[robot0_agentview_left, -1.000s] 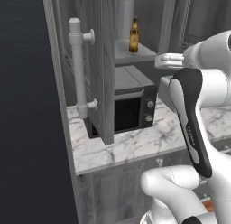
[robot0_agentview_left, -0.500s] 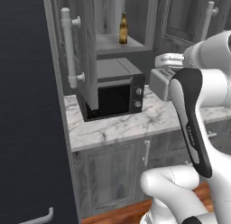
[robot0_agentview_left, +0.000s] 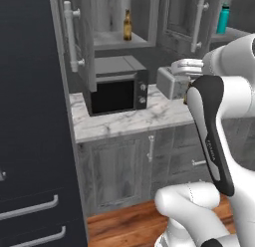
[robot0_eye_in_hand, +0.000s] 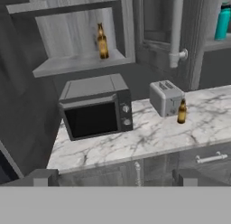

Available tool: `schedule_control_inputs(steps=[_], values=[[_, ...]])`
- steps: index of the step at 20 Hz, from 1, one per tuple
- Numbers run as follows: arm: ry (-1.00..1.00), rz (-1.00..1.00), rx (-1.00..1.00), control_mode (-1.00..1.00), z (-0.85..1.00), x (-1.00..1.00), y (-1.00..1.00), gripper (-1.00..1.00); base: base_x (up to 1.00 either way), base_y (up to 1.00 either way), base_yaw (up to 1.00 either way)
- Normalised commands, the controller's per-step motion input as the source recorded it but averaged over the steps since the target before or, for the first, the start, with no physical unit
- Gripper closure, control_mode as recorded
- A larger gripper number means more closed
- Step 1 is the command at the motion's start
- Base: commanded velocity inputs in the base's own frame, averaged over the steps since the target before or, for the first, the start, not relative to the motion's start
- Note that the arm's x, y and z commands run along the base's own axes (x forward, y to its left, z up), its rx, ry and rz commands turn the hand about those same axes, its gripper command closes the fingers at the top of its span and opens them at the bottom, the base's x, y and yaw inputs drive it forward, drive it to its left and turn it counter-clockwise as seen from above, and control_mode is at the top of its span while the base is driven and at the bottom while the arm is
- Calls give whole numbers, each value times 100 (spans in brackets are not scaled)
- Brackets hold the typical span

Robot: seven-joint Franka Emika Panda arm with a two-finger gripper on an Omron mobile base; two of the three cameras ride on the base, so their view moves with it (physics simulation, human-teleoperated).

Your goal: Sort all alcoholic drinks to one cabinet, and non-alcoholic drinks to the other.

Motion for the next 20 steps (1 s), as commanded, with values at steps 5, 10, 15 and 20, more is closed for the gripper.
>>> schedule_control_inputs(steps=[5, 10, 15, 20], values=[[0, 0, 0, 100, 0, 0, 0, -100, -47, -31, 8], [0, 0, 0, 100, 0, 0, 0, -100, -20, -48, 12], [0, 0, 0, 100, 0, 0, 0, -100, -4, -51, 12], [0, 0, 0, 100, 0, 0, 0, -100, 0, -54, 10]])
